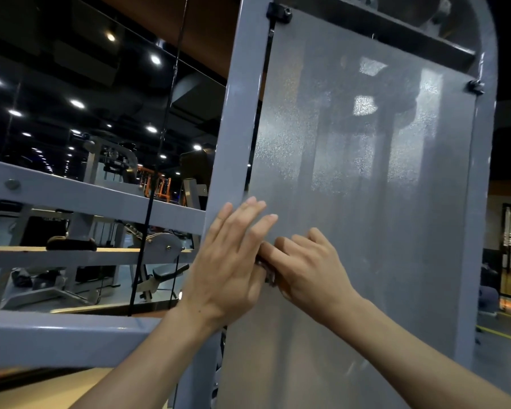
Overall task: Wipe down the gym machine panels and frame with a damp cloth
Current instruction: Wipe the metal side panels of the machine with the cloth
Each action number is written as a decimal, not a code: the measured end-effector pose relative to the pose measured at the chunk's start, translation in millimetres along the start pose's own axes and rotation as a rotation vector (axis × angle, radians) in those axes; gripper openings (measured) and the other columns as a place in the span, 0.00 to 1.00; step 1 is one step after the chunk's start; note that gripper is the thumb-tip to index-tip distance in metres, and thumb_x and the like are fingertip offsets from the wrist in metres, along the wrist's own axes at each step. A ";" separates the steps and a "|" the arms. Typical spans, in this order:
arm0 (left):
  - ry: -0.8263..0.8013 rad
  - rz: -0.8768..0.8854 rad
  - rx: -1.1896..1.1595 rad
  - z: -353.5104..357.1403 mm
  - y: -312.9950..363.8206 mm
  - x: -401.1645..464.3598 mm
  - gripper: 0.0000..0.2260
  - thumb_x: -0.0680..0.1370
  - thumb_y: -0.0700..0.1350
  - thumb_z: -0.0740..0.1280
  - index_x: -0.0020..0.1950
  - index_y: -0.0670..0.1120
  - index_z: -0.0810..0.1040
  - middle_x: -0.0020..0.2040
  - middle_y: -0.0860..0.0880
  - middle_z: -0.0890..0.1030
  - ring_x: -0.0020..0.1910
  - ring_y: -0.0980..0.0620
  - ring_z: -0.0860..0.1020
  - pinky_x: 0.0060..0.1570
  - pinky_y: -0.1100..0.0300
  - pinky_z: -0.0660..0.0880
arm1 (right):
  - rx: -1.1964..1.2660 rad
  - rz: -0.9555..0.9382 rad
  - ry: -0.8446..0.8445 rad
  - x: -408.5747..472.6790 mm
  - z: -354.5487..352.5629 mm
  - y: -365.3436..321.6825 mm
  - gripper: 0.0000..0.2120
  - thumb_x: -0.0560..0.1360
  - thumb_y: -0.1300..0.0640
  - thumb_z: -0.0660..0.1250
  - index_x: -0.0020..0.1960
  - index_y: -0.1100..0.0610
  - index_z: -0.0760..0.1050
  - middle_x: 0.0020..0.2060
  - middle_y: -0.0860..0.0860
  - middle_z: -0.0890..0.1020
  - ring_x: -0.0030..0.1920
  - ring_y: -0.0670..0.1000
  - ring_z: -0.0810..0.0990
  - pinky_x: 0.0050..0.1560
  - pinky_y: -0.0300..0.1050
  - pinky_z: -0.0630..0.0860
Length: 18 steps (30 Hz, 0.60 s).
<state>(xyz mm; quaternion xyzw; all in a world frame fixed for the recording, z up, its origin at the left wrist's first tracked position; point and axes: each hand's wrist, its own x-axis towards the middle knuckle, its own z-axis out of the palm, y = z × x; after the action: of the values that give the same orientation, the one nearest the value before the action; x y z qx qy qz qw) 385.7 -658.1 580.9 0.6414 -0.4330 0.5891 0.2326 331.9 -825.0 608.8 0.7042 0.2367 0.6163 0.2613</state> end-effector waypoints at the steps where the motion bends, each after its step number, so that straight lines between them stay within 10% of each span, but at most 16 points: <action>1: -0.011 -0.007 -0.007 -3.9 2.4 -0.9 0.28 0.73 0.40 0.60 0.75 0.42 0.71 0.77 0.42 0.71 0.80 0.45 0.64 0.81 0.43 0.56 | 0.001 0.015 -0.003 -1.0 -1.0 -1.7 0.10 0.83 0.54 0.50 0.56 0.52 0.70 0.31 0.50 0.72 0.28 0.55 0.68 0.33 0.49 0.61; 11: -0.154 -0.128 -0.065 -23.1 28.1 -90.9 0.28 0.71 0.41 0.62 0.72 0.45 0.74 0.70 0.48 0.76 0.69 0.49 0.74 0.73 0.58 0.65 | -0.038 -0.011 -0.067 -6.0 -8.5 -6.3 0.08 0.83 0.53 0.62 0.49 0.52 0.78 0.40 0.52 0.74 0.35 0.57 0.70 0.36 0.51 0.63; 18: -0.348 -0.204 0.060 -12.0 33.5 -102.4 0.30 0.71 0.45 0.59 0.73 0.45 0.76 0.80 0.48 0.68 0.80 0.49 0.64 0.79 0.54 0.56 | -0.018 0.258 -0.030 69.8 -9.2 34.1 0.11 0.73 0.54 0.75 0.54 0.51 0.78 0.44 0.51 0.77 0.40 0.57 0.75 0.40 0.52 0.70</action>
<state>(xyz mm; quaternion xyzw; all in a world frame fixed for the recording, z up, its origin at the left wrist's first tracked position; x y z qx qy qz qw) 358.3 -636.8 478.2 0.7808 -0.3818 0.4552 0.1936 332.2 -804.2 684.2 0.7354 0.1348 0.6364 0.1897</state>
